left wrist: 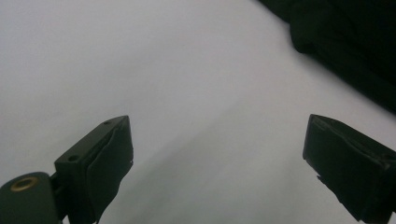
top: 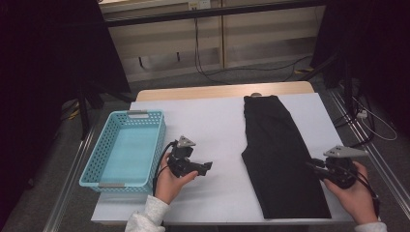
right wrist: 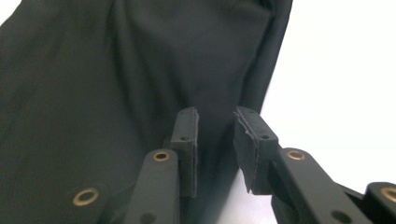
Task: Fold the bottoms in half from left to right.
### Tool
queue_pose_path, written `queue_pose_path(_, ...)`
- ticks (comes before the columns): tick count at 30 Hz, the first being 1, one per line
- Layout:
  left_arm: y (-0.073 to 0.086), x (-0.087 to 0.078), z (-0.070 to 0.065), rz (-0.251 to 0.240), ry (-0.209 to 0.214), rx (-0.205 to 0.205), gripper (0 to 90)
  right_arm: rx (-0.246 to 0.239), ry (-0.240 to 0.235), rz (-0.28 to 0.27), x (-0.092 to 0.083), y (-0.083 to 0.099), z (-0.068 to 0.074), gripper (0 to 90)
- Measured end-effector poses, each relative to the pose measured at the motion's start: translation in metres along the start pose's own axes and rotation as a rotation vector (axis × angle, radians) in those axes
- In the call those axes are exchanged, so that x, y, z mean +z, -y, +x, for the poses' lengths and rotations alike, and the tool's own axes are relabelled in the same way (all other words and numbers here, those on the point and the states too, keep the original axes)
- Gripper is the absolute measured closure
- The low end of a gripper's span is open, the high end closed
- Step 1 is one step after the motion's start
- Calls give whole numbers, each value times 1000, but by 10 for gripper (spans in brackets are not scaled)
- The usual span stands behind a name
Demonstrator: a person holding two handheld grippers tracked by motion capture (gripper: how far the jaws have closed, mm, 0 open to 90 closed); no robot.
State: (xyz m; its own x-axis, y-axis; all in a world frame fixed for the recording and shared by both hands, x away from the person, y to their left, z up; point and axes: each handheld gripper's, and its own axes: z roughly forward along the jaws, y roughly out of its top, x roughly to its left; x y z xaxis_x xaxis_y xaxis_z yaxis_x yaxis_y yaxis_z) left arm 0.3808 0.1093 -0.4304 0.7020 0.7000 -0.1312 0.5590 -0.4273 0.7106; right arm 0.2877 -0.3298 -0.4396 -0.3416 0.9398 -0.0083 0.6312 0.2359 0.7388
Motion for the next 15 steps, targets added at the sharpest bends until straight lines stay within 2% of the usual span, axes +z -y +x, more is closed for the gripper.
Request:
queue_pose_path(2, 0, -1, 1, 1, 2, -1, 84, 3, 17, -6, 9, -9, -3, 686)
queue_pose_path(4, 0, -1, 1, -3, 1, -2, 84, 25, 12, -14, 19, -18, -7, 687)
queue_pose_path(7, 0, -1, 2, -8, -2, -4, 84, 30, 37, 0, 34, -29, -13, 687)
queue_pose_path(11, 1, -1, 4, -5, -3, -6, 84, 39, 61, 17, 52, -36, -20, 697)
queue_pose_path(15, 2, -1, 6, -3, -13, -5, 84, 52, 62, 44, 66, -37, -25, 741)
